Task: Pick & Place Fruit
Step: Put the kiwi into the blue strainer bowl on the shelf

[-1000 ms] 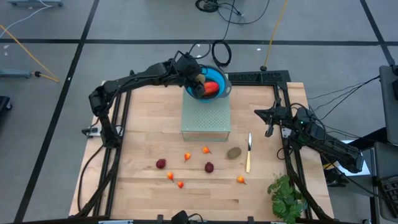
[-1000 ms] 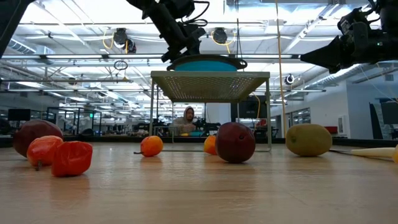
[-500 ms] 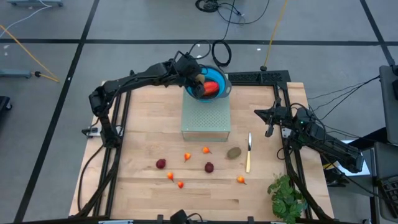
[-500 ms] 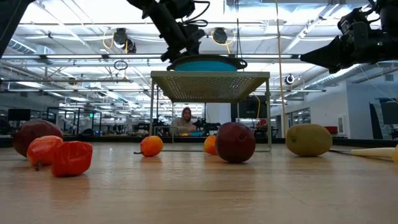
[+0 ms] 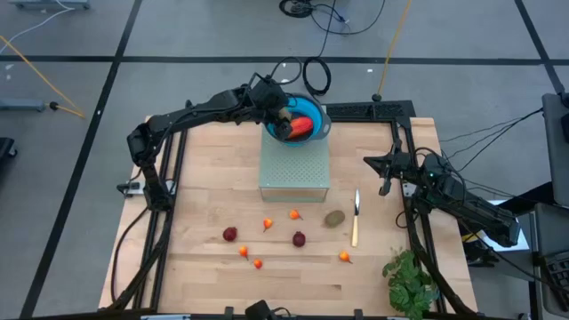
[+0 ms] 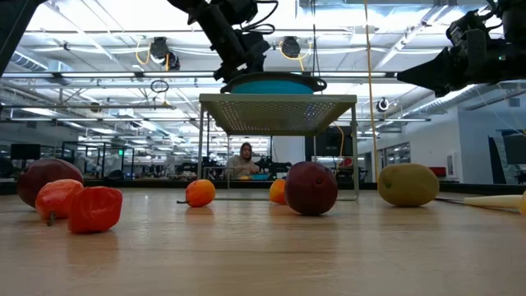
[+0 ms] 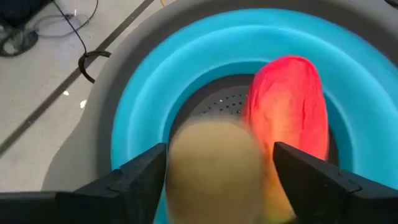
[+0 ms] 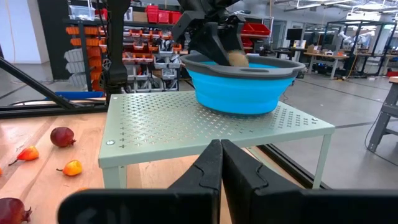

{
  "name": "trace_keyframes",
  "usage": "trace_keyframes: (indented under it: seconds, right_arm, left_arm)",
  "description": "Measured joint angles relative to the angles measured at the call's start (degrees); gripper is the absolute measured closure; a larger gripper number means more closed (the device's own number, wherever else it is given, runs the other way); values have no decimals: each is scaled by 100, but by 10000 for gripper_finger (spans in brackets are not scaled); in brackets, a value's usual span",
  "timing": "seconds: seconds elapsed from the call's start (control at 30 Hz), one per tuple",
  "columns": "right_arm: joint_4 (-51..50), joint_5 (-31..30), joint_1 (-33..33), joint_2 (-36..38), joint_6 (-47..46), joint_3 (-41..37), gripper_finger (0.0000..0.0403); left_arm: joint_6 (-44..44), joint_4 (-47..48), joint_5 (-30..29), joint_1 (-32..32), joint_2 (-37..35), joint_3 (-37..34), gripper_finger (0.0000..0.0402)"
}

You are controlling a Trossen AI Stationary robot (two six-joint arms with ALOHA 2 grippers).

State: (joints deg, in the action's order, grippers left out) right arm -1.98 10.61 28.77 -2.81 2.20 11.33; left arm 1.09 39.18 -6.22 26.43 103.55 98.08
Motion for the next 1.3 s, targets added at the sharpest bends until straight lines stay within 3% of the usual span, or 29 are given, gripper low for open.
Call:
trace_keyframes:
  seconds: [0.2,0.47,1.3]
  right_arm:
    - [0,-1,0,2,0,0,403]
    - [0,-2,0,2,-1,0,403]
    - [2,-26,0,0,0,0,403]
  left_arm:
    - [-569,-17,6,-59,0,0,49]
    - [-489,-333,-207,-11,-175,-4,20]
    - [119,474,-283,-463,-1590,-4,26]
